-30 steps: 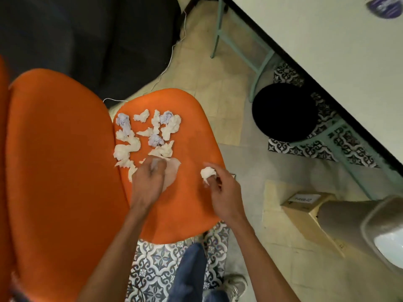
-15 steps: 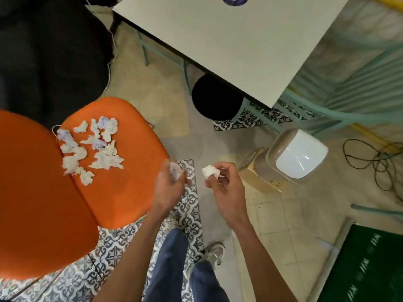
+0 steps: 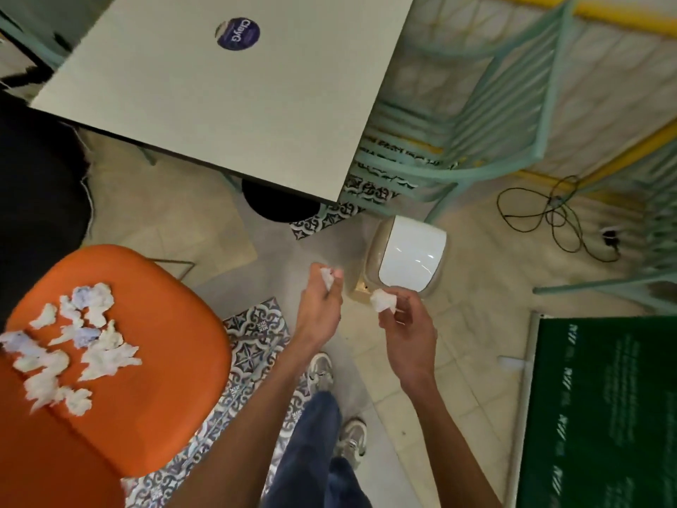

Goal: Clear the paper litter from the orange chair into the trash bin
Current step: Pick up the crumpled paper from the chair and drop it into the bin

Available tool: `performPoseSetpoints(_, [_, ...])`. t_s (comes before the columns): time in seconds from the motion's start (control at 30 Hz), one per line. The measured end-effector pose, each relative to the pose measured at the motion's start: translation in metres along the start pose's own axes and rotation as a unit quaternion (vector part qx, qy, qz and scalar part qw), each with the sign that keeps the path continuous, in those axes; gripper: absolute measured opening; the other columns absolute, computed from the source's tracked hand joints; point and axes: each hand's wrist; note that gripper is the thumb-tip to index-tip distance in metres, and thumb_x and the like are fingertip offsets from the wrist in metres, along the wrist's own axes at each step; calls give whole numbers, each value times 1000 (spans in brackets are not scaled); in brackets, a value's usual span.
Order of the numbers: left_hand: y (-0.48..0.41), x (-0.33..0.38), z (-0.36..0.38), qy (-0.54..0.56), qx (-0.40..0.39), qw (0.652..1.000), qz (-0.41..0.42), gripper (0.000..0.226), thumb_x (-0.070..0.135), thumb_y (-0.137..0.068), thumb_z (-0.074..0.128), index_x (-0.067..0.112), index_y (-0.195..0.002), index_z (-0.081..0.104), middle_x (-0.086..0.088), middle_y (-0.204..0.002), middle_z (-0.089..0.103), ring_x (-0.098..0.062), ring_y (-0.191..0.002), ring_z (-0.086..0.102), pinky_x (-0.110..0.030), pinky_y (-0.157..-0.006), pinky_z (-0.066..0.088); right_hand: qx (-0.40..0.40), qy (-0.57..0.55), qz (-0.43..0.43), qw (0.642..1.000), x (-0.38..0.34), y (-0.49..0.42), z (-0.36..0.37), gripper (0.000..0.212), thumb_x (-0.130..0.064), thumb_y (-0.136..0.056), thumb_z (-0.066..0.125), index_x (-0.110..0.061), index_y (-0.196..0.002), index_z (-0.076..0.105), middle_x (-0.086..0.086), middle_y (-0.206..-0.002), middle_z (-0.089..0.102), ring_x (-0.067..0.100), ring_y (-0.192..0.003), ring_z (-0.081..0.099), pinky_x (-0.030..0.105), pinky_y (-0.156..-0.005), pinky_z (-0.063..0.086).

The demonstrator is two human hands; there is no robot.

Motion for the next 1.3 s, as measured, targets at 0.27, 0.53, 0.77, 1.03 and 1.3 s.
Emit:
performPoseSetpoints(0.27, [-53,31,42,-24,-128,990,-48,36,38,-98,42,21,-124,22,2,-105,48,-18,-95,54,-47,-93,47,104,83,-10,991,28,-73,-14,26,-8,-94,75,-25,-100,56,-7,-65,67,7,-63,65,7,-62,41])
performPoseSetpoints(0.53, [-99,-3,71,-120,-121,985,-13,28,7,-103,42,30,-118,37,-11,-125,47,-20,-102,51,-36,-90,46,41,220,-37,974,92,-144,-4,17,-13,-95,74,-27,-101,65,1,-78,74,22,-75,73,33,-68,52])
performPoseSetpoints(0.77, [-103,-46,83,-193,-85,977,32,38,7,-100,61,17,-136,60,-4,-133,44,0,-95,56,1,-78,42,-16,316,-96,944,127,-171,15,17,-7,-98,67,-13,-114,73,12,-98,77,30,-89,73,31,-76,51])
performPoseSetpoints(1.03, [-106,-70,92,-250,-68,963,80,34,25,-103,64,32,-136,69,-3,-124,42,-18,-120,44,-18,-105,34,-60,242,-75,966,140,-186,20,73,-1,-102,55,-39,-162,39,13,-142,63,33,-114,67,45,-105,56])
performPoseSetpoints(1.3, [-112,-63,115,-226,-47,967,112,28,21,-99,70,41,-116,73,4,-107,59,-15,-101,59,-29,-96,48,-65,96,-54,992,128,-170,-2,48,-22,-112,52,-37,-157,47,-9,-126,70,3,-107,65,15,-96,50])
Point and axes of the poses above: each hand's wrist, its own y-axis away from the middle knuckle, its own z-axis out of the palm, x = y × z
